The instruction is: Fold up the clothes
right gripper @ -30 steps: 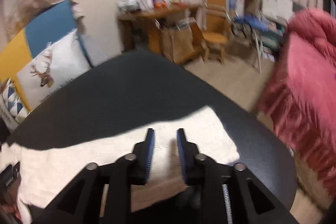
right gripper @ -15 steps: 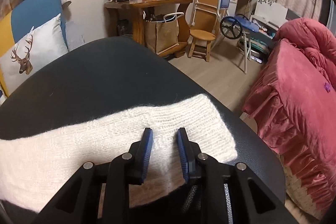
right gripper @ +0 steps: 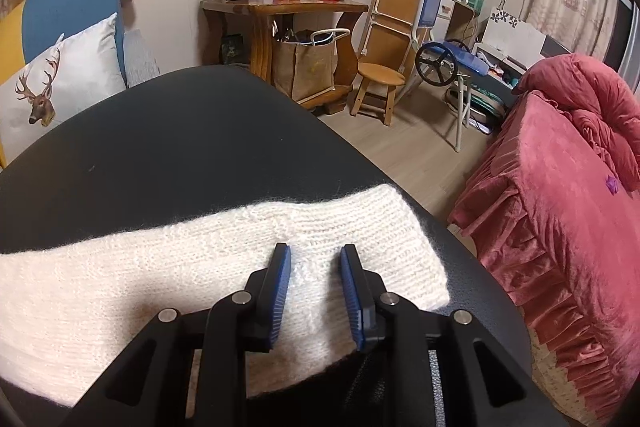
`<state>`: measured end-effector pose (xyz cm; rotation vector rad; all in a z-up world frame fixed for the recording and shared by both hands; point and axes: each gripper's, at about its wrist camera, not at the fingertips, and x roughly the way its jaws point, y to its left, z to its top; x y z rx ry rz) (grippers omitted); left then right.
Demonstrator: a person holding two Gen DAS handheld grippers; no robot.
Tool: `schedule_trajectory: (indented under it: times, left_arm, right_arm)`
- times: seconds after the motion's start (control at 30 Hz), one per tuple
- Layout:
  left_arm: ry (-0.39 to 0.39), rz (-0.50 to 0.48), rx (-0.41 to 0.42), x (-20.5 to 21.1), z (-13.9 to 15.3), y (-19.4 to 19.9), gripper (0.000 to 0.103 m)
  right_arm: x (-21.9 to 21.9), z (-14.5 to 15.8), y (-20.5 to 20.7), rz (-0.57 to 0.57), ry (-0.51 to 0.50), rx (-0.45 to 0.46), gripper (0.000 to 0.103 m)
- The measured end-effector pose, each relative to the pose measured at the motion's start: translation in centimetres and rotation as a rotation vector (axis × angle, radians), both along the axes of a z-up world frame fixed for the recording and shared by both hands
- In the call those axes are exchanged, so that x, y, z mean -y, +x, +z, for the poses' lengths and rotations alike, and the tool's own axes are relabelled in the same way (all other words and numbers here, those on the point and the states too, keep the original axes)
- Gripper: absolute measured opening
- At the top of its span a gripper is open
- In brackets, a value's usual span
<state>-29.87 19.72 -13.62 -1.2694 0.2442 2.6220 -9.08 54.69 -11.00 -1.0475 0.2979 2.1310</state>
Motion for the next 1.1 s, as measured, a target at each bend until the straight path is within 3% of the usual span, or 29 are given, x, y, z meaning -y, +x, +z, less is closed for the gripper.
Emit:
schedule_trajectory:
  times: [0.13,0.23,0.33,0.43,0.67,0.77,0.93,1.1]
  left_arm:
    - [0.011,-0.071,0.04,0.8,0.9,1.2,0.083]
    - [0.01,-0.093,-0.001,2.8,2.0,2.9,0.083]
    - [0.067,-0.037,-0.043,6.8,3.4,4.3,0.083]
    - [0.091,0.045,-0.027,11.1,3.9,4.9,0.083]
    - [0.02,0.24,-0.055,19.7,3.3,7.4,0.083]
    - [0.009,0.287,0.004,21.4,0.9,7.9,0.083]
    - [-0.056,0.287,-0.019,20.5,0.6,8.0,0.084]
    - [-0.011,0.292,-0.008,21.2,0.4,7.7,0.086]
  right_arm:
    - [-0.4,0.0,0.0,0.001,-0.006,-0.006,0.025]
    - [-0.5,0.0,0.1,0.001,-0.008,-0.01,0.025]
    - [-0.5,0.0,0.3,0.0,-0.008,-0.013,0.025]
    - [-0.6,0.0,0.3,0.001,-0.006,-0.011,0.025]
    - [-0.6,0.0,0.1,0.003,0.001,-0.009,0.025]
    - [-0.4,0.0,-0.2,0.003,0.012,0.001,0.025]
    - [-0.3,0.0,-0.5,0.004,0.026,0.018,0.026]
    - [0.7,1.1,-1.1,0.021,0.046,0.077,0.027]
